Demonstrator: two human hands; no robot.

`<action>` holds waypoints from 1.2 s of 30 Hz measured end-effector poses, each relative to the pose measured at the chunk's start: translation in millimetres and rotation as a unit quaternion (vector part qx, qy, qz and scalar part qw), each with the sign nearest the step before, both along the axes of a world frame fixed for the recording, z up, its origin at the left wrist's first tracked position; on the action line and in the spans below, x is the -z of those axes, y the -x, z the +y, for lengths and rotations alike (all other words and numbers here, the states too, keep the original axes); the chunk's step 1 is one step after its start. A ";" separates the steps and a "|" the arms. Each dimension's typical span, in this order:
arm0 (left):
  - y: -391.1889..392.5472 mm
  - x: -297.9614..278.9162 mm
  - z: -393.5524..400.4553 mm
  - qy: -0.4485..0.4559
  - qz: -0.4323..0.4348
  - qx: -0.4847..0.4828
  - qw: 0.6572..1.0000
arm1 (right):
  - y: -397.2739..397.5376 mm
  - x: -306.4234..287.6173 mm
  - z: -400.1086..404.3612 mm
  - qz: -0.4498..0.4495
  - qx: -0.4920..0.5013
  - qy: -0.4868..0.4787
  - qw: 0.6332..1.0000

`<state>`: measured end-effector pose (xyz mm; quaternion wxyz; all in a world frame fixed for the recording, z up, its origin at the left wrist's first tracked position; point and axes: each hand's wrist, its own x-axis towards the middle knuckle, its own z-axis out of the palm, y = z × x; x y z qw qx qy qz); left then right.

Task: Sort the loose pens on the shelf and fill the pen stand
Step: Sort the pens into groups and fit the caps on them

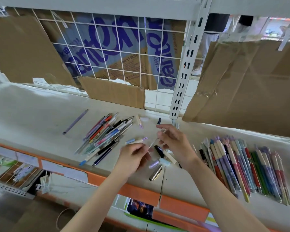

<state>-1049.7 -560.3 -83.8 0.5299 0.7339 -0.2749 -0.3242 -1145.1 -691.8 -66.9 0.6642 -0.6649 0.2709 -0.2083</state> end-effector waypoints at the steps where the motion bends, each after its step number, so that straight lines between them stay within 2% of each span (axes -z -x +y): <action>1: 1.2 -0.2 -0.4 -0.013 -0.022 0.018 1.000 | 0.4 1.3 1.1 0.001 -0.003 -0.005 1.000; 4: 3.2 1.7 2.6 -0.029 -0.050 0.054 0.997 | 5.9 0.9 -6.6 0.015 0.031 0.030 0.999; 6: -1.1 3.6 5.7 -0.023 -0.055 0.042 0.997 | 15.0 -3.9 -20.0 0.080 0.063 0.138 0.985; 8: -7.3 4.9 9.6 -0.024 -0.071 0.034 0.997 | 26.2 -5.9 -32.5 0.173 0.060 0.274 0.944; 10: -11.5 6.9 13.2 -0.025 -0.084 0.036 0.996 | 35.6 0.2 -39.0 0.247 0.035 0.347 0.904; 15: -12.6 10.8 14.9 -0.025 -0.140 0.048 0.989 | 43.1 17.0 -37.9 0.399 -0.005 0.401 0.824; 18: -15.3 13.3 15.7 -0.019 -0.171 0.044 0.984 | 42.7 14.2 -35.7 0.436 0.003 0.446 0.782; 20: -21.3 14.1 16.8 -0.015 -0.198 0.027 0.980 | 38.8 13.5 -33.5 0.411 0.014 0.467 0.783; 22: -36.8 11.2 18.2 -0.026 -0.240 -0.019 0.970 | 29.8 14.1 -30.3 0.356 0.005 0.479 0.802; 25: -92.5 10.3 20.5 -0.059 -0.360 -0.127 0.922 | 11.5 17.0 -25.6 0.321 -0.024 0.471 0.821; 28: -159.2 13.0 24.7 -0.158 -0.438 -0.185 0.865 | -3.8 20.2 -25.7 0.361 -0.042 0.455 0.813; 31: -196.0 18.3 30.5 -0.277 -0.441 -0.207 0.828 | -15.7 24.1 -25.5 0.383 -0.072 0.460 0.798; 33: -202.3 21.2 31.7 -0.324 -0.416 -0.205 0.824 | -18.4 26.3 -24.6 0.370 -0.069 0.444 0.813; 36: -201.2 26.6 27.7 -0.344 -0.407 -0.197 0.823 | -16.3 28.6 -25.0 0.345 -0.047 0.421 0.838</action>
